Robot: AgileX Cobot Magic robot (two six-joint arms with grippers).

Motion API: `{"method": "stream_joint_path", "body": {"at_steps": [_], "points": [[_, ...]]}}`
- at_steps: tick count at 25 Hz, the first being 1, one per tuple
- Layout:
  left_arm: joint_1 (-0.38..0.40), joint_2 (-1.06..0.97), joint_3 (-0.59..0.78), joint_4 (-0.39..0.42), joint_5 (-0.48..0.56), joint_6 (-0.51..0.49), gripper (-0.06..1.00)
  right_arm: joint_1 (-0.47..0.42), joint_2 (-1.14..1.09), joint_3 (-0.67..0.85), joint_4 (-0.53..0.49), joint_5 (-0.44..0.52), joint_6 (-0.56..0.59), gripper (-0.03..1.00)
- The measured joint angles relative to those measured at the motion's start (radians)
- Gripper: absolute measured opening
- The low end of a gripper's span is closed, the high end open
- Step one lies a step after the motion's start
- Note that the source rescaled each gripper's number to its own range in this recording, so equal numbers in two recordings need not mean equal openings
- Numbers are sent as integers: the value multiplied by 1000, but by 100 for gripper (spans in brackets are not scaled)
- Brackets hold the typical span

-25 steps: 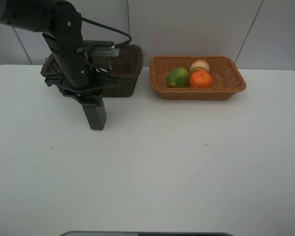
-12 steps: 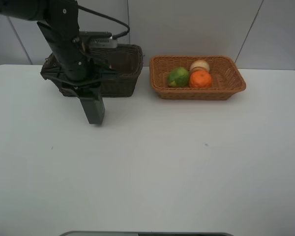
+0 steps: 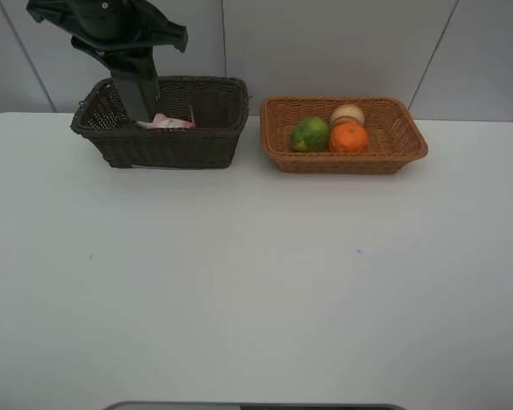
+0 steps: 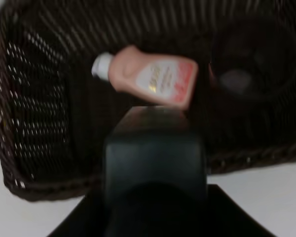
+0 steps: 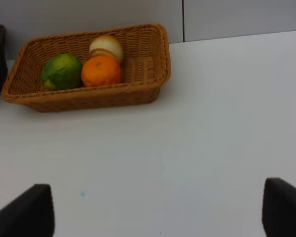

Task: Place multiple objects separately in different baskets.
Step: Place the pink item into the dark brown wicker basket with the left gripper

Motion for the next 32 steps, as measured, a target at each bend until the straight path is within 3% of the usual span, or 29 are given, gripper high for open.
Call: {"method": "stream_joint_path", "body": {"at_steps": [5, 12, 23, 32], "points": [[45, 6, -3, 75, -196, -51, 44, 0, 0, 0, 0, 0, 0, 83], [103, 97, -3, 91, -392, -58, 44, 0, 0, 0, 0, 0, 0, 83], [111, 239, 0, 92, -465, -60, 44, 0, 0, 0, 0, 0, 0, 83], [113, 243, 111, 91, -535, -61, 44, 0, 0, 0, 0, 0, 0, 83]]}}
